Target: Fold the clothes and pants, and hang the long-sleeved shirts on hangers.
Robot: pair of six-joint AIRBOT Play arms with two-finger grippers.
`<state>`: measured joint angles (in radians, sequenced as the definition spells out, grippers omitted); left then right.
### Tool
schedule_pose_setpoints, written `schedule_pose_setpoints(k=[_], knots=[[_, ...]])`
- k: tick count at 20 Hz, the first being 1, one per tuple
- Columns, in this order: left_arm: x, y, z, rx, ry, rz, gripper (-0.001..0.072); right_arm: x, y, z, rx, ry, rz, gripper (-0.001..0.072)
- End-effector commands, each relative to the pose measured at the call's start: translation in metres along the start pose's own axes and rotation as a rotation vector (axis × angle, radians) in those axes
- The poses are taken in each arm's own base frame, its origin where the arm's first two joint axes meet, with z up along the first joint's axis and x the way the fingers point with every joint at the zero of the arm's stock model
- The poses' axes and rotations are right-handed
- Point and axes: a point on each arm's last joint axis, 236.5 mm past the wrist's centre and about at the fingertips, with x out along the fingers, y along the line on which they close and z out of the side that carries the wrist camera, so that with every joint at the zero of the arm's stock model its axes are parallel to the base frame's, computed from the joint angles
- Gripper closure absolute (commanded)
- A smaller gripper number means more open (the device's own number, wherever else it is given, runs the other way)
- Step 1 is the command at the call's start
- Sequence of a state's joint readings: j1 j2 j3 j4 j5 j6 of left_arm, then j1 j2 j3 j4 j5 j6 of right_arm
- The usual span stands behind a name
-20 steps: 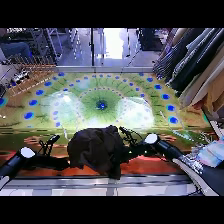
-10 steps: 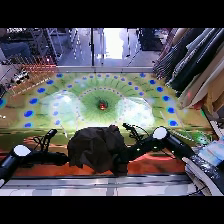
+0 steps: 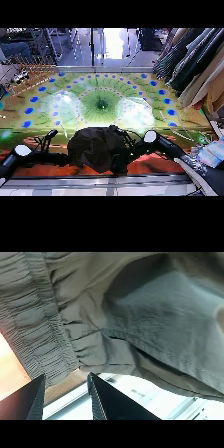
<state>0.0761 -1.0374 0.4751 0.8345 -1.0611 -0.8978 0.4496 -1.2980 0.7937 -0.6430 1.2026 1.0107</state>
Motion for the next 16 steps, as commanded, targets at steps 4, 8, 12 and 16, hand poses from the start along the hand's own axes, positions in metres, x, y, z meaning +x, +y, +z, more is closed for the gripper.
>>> schedule_pose_setpoints(k=[4, 8, 12, 16], knots=[[0.019, 0.007, -0.008, -0.086, 0.059, -0.035, 0.0406, 0.012, 0.0, 0.009, -0.025, -0.025, -0.003, 0.0365], [0.026, -0.003, 0.004, -0.098, 0.015, -0.103, 0.0408, 0.011, 0.021, 0.017, -0.042, -0.06, 0.089, 0.0632], [0.021, -0.005, -0.003, -0.115, 0.045, -0.122, 0.0407, 0.008, 0.037, 0.021, -0.058, -0.082, 0.155, 0.0627], [-0.001, 0.008, -0.002, -0.214, 0.009, -0.059, 0.0407, 0.008, 0.036, 0.021, -0.059, -0.082, 0.151, 0.0701]])
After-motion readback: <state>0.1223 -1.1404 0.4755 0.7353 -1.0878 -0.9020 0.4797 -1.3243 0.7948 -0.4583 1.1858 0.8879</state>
